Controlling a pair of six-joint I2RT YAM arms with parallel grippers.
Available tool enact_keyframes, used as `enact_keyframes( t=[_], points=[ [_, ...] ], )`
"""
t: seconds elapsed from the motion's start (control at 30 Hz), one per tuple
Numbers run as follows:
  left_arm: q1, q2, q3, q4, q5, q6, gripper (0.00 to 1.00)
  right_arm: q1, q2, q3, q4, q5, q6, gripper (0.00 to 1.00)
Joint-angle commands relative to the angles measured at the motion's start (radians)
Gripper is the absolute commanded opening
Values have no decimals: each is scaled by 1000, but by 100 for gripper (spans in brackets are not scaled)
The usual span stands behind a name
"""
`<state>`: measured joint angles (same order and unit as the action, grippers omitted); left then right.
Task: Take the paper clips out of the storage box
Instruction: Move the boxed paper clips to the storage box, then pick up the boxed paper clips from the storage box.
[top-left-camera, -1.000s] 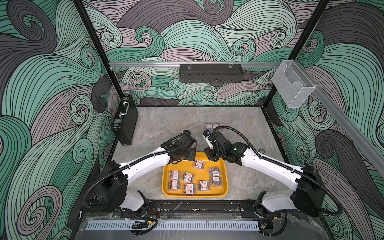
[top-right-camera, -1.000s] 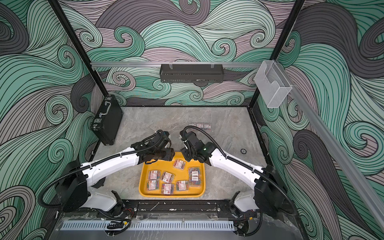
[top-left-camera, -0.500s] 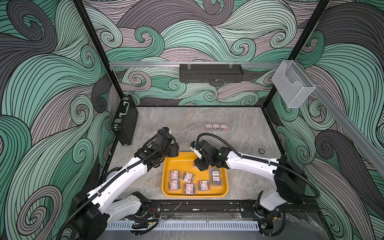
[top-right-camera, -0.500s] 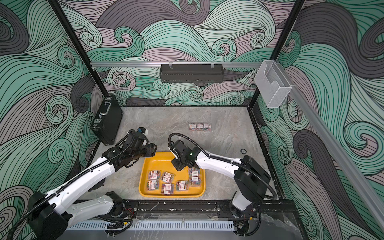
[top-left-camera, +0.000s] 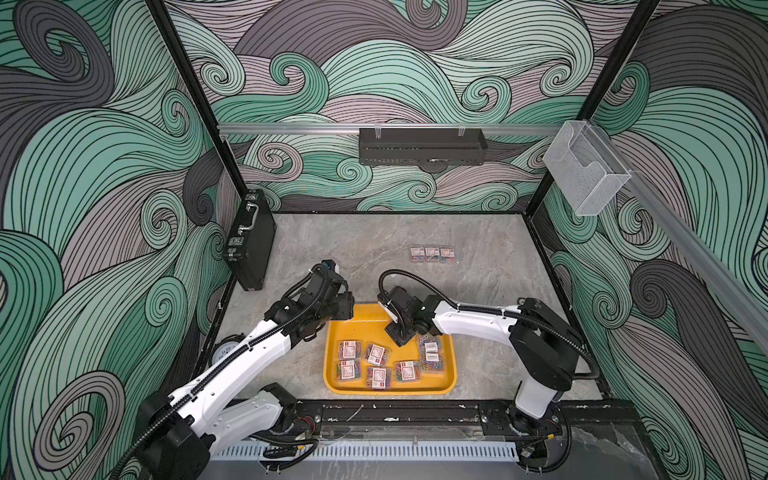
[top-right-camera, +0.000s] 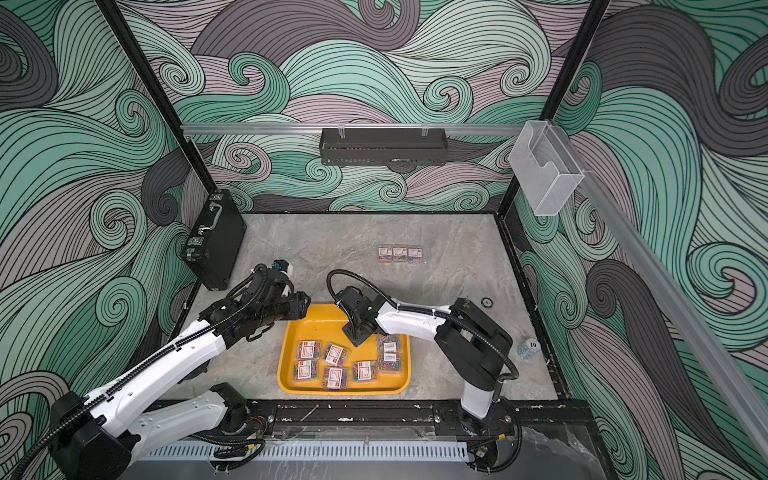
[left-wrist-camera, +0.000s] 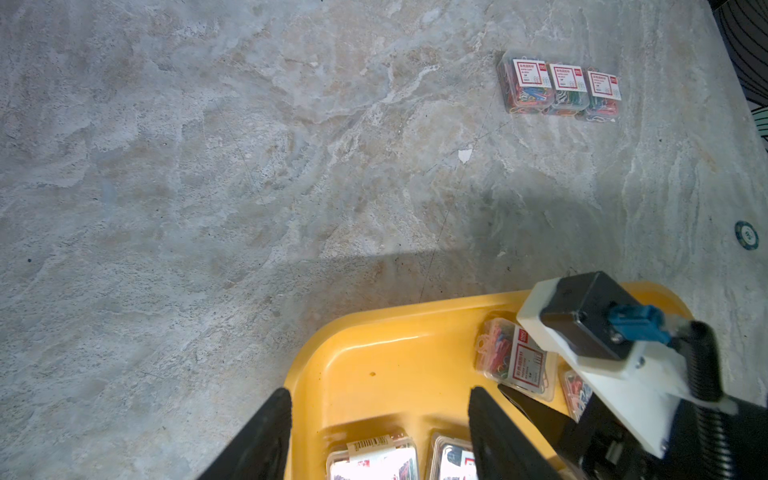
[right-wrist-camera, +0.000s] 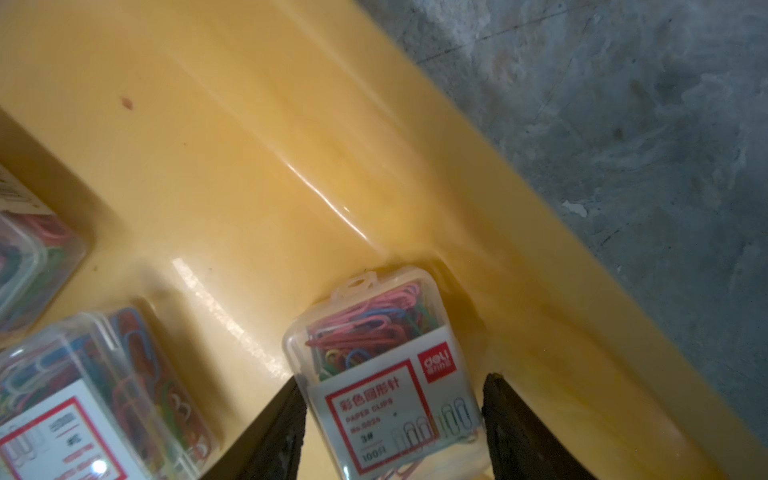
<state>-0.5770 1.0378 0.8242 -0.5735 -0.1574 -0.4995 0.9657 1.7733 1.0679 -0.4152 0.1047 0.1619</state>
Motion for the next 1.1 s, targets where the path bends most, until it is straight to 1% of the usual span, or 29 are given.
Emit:
enact_keyframes(
  t=[0.0, 0.1, 0.33, 0.47, 0.77, 0.93, 1.07],
  points=[
    [8, -6, 10, -32, -12, 18, 67, -2, 11, 19, -39, 19, 34, 64],
    [8, -5, 9, -32, -13, 15, 67, -2, 7, 17, -47, 5, 50, 60],
    [8, -5, 10, -35, -12, 22, 67, 0, -13, 6, -73, -23, 66, 47],
    [7, -5, 14, -39, -13, 24, 66, -1, -35, 0, -75, -33, 67, 42],
    [8, -14, 13, -49, -15, 22, 66, -1, -155, 0, -119, -56, 53, 41],
    [8, -15, 13, -43, -10, 13, 66, -4, -232, -5, -129, -36, 50, 41],
    [7, -9, 21, -42, -1, 11, 66, -29, -289, 0, -135, -30, 50, 42]
  ],
)
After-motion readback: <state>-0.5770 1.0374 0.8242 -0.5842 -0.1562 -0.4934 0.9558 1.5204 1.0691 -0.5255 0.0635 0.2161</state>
